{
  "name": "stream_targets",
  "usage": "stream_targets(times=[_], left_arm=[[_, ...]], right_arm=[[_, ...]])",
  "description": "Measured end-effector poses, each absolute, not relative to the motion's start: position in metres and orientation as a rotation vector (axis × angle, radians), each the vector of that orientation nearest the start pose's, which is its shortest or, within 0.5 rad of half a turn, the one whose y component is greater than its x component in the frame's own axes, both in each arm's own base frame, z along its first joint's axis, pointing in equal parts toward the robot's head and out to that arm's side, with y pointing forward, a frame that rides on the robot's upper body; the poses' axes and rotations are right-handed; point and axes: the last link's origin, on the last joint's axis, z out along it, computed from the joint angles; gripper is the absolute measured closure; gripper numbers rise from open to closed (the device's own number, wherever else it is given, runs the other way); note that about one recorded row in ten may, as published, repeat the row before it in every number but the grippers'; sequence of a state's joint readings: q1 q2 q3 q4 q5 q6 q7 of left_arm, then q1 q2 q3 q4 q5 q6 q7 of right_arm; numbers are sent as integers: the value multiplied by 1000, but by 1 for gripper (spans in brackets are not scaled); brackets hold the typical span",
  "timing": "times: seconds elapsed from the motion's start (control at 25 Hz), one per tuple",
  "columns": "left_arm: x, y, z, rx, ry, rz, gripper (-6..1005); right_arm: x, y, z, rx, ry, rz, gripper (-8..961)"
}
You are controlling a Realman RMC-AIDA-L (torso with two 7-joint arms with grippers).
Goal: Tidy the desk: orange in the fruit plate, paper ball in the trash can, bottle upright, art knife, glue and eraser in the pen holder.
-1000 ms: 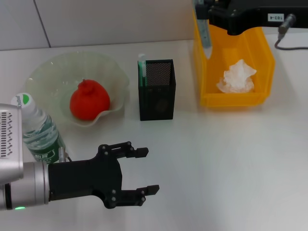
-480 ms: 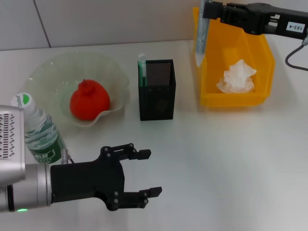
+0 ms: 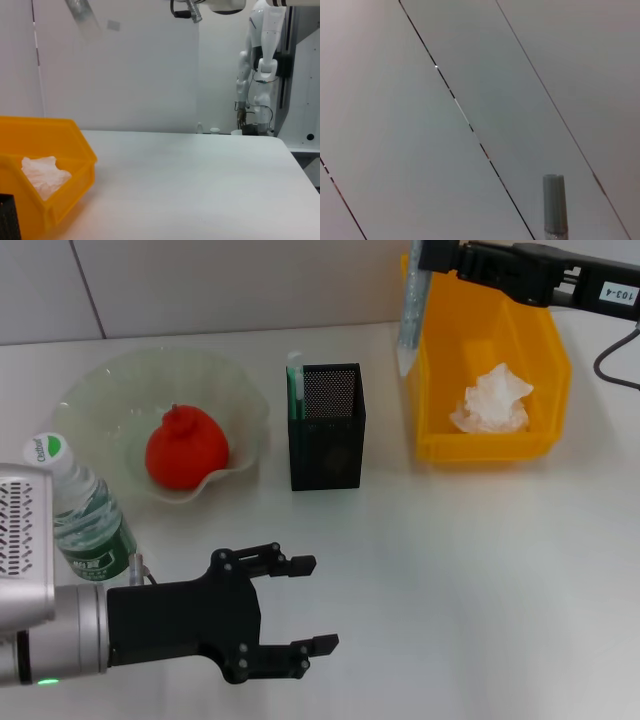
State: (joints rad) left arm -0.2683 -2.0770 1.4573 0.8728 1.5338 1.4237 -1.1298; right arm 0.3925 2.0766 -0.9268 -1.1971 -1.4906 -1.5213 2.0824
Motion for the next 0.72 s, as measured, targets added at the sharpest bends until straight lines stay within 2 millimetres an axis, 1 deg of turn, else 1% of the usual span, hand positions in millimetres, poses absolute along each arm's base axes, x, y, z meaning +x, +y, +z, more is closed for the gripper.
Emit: stream_targets(times=[0.16, 0.2, 0.24, 0.28, 0.4, 0.52, 0.56, 0.6, 0.64, 0.72], left_arm=[[-229, 266, -60, -2934, -86, -726, 225], [-229, 265, -60, -2935, -85, -726, 225], [-229, 265, -60, -2935, -85, -726, 225], [-229, 265, -60, -2937, -85, -726, 225], [-229, 264, -61, -2942, -83, -725, 225], [-229, 264, -62, -2944, -83, -723, 226], [-229, 264, -62, -2946, -82, -723, 226], [-229, 263, -63, -2949, -82, -722, 226], [-229, 263, -63, -2949, -82, -722, 226], [-229, 262, -64, -2953, -83, -719, 226]], right_arm=[[172, 342, 92, -2495, 843, 1164, 842], [173, 344, 92, -2505, 809, 1076, 842], [173, 344, 92, -2505, 809, 1076, 842], [173, 344, 93, -2511, 786, 1020, 842], [170, 347, 98, -2526, 679, 797, 842], [161, 350, 107, -2525, 548, 601, 843], [158, 350, 110, -2520, 492, 516, 843], [150, 351, 114, -2509, 389, 359, 843], [150, 351, 114, -2509, 389, 359, 843], [144, 352, 115, -2491, 287, 184, 843]])
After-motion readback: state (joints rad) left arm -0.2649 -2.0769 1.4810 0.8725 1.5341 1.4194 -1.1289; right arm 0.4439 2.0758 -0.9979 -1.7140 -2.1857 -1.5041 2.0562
